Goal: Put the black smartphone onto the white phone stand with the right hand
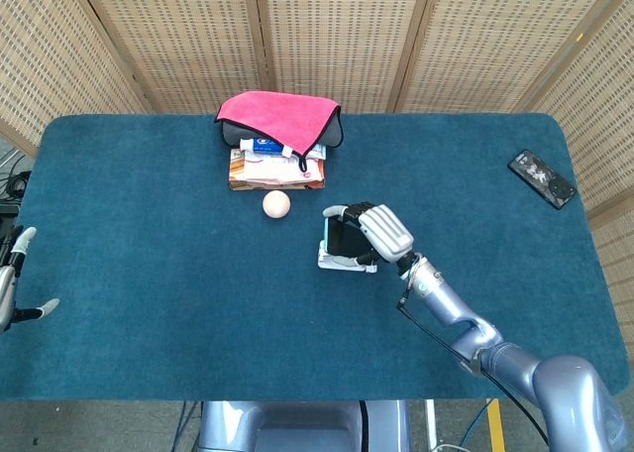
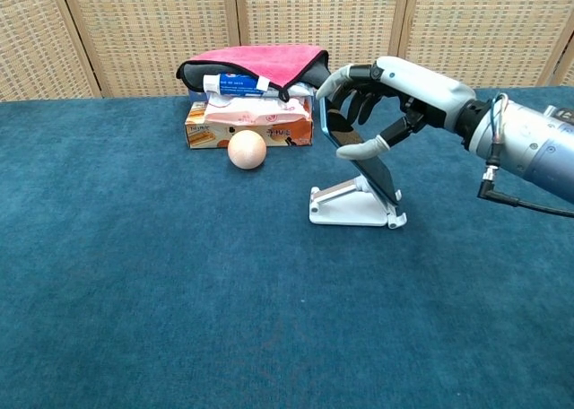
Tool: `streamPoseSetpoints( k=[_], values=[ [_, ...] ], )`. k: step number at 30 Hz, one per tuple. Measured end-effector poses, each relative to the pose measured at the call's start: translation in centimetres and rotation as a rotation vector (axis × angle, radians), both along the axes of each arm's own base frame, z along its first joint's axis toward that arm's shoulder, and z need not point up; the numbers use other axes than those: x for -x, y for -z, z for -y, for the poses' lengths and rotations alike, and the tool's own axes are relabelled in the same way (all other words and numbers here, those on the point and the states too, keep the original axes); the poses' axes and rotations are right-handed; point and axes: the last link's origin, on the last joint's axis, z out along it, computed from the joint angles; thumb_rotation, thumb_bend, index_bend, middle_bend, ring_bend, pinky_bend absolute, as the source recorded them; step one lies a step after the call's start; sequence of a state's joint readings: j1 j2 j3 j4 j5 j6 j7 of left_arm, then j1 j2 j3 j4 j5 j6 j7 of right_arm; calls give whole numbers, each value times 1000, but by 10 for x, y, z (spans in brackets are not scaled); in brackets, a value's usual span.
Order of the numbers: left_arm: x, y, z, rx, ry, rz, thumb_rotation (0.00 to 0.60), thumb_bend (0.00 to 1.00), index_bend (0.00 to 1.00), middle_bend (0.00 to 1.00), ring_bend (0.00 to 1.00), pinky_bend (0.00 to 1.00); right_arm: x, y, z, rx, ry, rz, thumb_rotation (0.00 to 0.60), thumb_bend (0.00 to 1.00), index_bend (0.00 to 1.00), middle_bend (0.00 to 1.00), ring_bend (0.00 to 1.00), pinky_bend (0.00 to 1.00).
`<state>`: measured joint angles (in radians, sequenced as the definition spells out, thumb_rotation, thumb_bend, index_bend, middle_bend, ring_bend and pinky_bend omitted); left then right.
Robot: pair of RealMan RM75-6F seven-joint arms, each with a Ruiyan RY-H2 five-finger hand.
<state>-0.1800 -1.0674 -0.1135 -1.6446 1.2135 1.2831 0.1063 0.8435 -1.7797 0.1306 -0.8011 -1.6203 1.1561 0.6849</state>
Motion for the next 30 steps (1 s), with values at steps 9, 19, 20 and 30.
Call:
streamPoseSetpoints(
  k=[9,19,20,30],
  values=[
    [0,0,1,2,1,-2,600,0,0,0,0,0,4,4,-2,-8,14,-6,600,488,503,621,569,367],
    [0,0,0,3,1,-1,600,0,0,0,0,0,13,10,-1,-17,40,-33,600,486,503,620,569,367],
    [0,0,0,3,1,-2,600,0,0,0,0,0,14,10,-1,-18,40,-36,600,486,503,620,569,367],
    [0,2,0,6,-1,-6,600,0,0,0,0,0,20,11,-1,-20,48,-38,600,454,503,605,569,367]
  ],
)
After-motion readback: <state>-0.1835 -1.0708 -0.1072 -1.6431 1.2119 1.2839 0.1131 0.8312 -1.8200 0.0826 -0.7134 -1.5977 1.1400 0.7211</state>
